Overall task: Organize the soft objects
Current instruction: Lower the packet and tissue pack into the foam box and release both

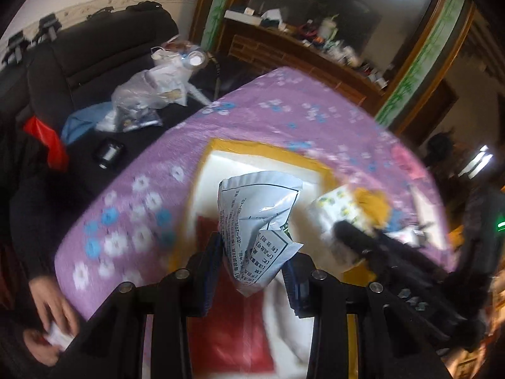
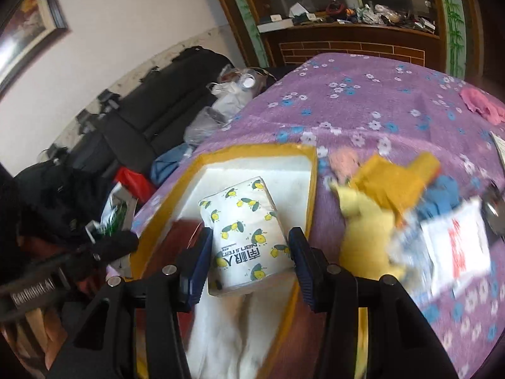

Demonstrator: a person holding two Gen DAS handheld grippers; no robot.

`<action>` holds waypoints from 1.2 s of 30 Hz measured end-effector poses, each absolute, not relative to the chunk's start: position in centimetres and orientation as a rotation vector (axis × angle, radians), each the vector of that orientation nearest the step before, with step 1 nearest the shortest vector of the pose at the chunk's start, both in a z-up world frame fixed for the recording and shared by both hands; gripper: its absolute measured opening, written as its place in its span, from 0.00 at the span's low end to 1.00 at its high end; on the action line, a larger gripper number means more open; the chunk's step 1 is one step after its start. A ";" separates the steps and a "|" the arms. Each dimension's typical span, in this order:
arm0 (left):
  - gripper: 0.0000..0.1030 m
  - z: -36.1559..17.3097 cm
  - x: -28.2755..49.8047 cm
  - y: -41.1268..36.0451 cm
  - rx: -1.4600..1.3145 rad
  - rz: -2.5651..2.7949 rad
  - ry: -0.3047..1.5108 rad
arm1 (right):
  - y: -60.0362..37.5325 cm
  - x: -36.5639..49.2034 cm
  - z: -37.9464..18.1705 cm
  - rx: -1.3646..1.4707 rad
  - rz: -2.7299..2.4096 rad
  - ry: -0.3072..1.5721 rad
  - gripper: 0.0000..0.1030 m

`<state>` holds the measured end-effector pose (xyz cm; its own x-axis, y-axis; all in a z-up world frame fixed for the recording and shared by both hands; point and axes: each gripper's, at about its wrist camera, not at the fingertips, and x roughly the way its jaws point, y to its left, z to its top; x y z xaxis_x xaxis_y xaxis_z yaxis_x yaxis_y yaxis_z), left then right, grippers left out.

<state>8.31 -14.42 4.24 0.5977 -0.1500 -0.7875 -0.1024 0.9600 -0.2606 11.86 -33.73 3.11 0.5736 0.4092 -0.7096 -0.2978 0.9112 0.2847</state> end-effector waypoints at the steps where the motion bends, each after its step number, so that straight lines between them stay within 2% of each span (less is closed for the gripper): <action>1: 0.37 3.8 9.3 -14.4 -0.263 0.009 0.938 | -33.5 12.5 2.7 0.133 0.403 0.869 0.48; 9: 0.37 0.4 13.3 -15.0 -0.206 -0.012 1.025 | -34.5 14.8 0.8 0.221 0.453 0.908 0.50; 14: 0.41 -0.5 13.5 -15.2 -0.198 -0.013 1.051 | -34.6 14.8 0.6 0.232 0.435 0.939 0.52; 16: 0.46 -0.3 13.2 -14.8 -0.244 -0.027 1.053 | -34.1 14.6 0.8 0.217 0.439 0.938 0.55; 21: 0.60 0.7 10.5 -13.9 -0.364 -0.093 1.050 | -34.2 13.6 1.7 0.205 0.454 0.880 0.69; 27: 0.61 1.3 6.1 -14.1 -0.430 -0.034 1.030 | -36.2 11.1 3.1 0.226 0.512 0.823 0.72; 30: 0.62 2.3 3.7 -15.9 -0.351 0.000 0.998 | -38.8 8.4 3.5 0.277 0.537 0.811 0.79; 36: 0.61 4.1 0.8 -19.0 -0.334 -0.049 0.968 | -44.4 4.7 2.3 0.359 0.495 0.846 0.79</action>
<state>0.85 -18.99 4.10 0.5699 -0.1886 -0.7998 -0.1070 0.9480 -0.2998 4.67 -44.36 2.33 0.5619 0.5485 -0.6192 -0.2714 0.8293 0.4884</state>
